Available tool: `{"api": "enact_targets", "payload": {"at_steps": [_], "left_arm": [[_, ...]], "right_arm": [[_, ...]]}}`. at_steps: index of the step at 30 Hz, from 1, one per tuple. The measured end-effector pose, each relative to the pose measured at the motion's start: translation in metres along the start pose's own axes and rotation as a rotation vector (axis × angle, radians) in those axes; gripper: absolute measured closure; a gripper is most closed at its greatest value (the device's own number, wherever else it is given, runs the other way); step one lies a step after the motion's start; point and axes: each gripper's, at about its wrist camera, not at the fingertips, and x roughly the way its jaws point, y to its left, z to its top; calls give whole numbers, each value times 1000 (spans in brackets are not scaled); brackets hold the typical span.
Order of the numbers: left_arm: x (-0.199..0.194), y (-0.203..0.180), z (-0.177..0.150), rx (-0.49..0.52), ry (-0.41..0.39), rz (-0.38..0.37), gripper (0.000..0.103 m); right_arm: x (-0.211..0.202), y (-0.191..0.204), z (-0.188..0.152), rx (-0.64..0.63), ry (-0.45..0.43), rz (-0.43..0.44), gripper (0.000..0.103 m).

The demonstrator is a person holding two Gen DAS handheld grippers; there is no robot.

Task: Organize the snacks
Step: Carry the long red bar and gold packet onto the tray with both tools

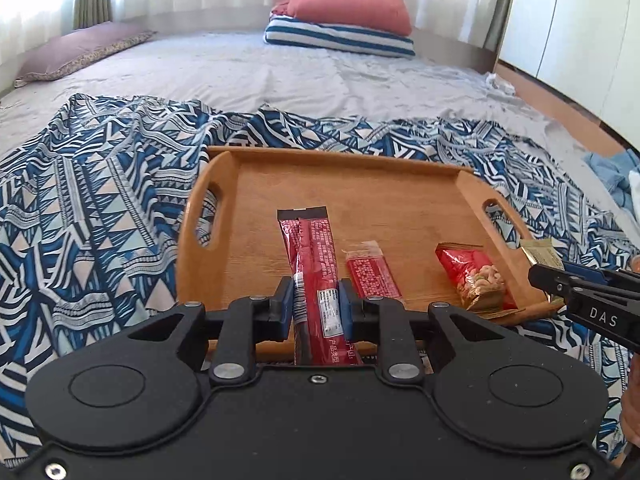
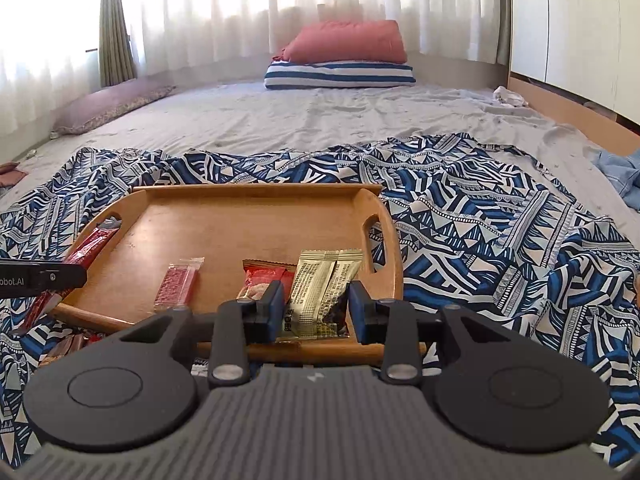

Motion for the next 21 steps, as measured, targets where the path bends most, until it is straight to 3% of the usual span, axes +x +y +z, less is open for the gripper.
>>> {"api": "enact_targets", "payload": {"at_steps": [9,21], "left_arm": [[41,-14,2,26,49,10,81],[56,-23,-2,54,60,12,81]], "right_arm": [[35,-8,1,37,74,25,64],[50,-3,0,32,95,44,64]]}}
